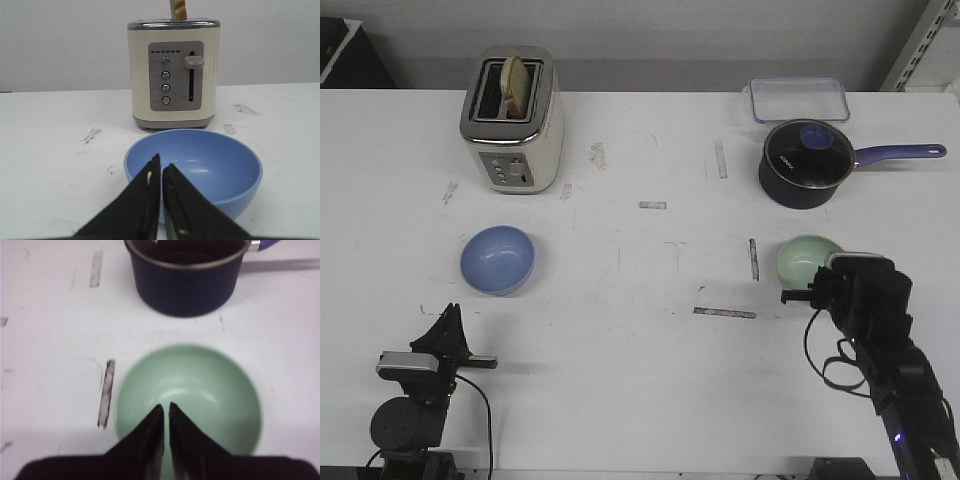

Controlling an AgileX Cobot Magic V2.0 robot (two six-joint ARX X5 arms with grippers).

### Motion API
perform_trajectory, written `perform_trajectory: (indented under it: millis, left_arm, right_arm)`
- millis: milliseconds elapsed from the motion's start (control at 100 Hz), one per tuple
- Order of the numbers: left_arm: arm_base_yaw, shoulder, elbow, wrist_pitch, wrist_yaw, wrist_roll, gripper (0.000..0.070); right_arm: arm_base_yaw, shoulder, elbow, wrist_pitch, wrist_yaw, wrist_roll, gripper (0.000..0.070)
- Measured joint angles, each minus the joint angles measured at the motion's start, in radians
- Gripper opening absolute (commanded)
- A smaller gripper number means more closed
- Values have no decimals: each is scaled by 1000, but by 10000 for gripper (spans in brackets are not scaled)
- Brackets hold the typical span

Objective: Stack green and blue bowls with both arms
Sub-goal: 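Reach the right gripper to the pale green bowl and grasp its rim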

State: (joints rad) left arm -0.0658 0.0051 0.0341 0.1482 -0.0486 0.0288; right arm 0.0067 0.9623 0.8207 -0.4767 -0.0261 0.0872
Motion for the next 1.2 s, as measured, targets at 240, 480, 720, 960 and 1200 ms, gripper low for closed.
perform_trajectory:
  millis: [240, 480, 720, 960, 1200]
  left_arm:
    - [0, 0, 0, 0, 0, 0, 2]
    - [0, 0, 0, 0, 0, 0, 2]
    - [0, 0, 0, 0, 0, 0, 2]
    - [0, 0, 0, 0, 0, 0, 2]
    - [0, 0, 0, 0, 0, 0, 2]
  right_arm:
    - [-41, 188, 185, -207, -35, 87, 13]
    - [-213, 303, 299, -337, -134, 140, 328]
    - [-340, 360, 299, -349, -164, 143, 492]
    - [-340, 481, 299, -303, -158, 126, 485]
    - [-313, 617, 299, -266, -161, 127, 282]
